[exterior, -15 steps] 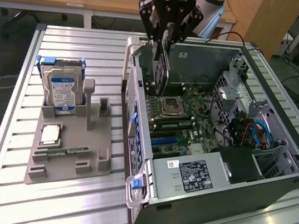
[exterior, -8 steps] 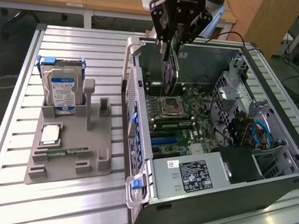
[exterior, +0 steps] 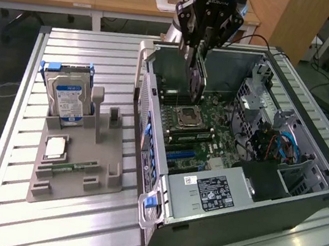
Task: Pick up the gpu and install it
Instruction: 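Pick up the gpu and move the gpu toward the slot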
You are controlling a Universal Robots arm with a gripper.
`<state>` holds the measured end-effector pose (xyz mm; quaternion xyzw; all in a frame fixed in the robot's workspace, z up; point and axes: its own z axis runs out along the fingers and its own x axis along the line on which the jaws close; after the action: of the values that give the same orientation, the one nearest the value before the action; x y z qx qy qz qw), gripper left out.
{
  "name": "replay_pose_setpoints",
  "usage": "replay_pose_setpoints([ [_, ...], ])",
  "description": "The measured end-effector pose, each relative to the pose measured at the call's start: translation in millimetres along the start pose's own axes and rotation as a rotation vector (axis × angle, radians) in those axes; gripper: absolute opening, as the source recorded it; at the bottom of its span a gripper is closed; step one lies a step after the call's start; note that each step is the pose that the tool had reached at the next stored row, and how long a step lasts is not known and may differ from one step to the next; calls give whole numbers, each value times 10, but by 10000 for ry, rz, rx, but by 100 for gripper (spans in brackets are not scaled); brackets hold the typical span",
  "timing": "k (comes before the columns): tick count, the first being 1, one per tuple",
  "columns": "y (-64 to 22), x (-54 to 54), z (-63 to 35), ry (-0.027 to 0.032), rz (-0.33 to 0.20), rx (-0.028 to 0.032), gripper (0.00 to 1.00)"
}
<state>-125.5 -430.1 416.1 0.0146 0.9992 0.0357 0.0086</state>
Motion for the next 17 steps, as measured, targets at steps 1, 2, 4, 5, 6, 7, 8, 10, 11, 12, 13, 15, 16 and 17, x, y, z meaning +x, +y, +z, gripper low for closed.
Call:
replay_pose_setpoints([
  [1, 1, -21, 0, 0, 0, 0, 27],
  [2, 1, -36, 1, 0, 1, 0, 27],
  [4, 3, -55, 1, 0, 1, 0, 27],
  [5, 3, -67, 1, 0, 1, 0, 27],
  [6, 4, -79, 2, 0, 1, 0, 27],
  [7, 4, -92, 2, 0, 1, 0, 27],
  [8, 5, -106, 2, 0, 1, 0, 27],
  [10, 6, -133, 3, 0, 0, 0, 27],
  [11, 6, -149, 3, 0, 0, 0, 27],
  [12, 7, -168, 4, -1, 0, -1, 27],
  [13, 8, -183, 3, 0, 1, 0, 27],
  [15, 8, -212, 4, 0, 2, 0, 27],
  [16, 9, -227, 5, 0, 1, 0, 27],
  [17, 10, -245, 5, 0, 1, 0, 27],
])
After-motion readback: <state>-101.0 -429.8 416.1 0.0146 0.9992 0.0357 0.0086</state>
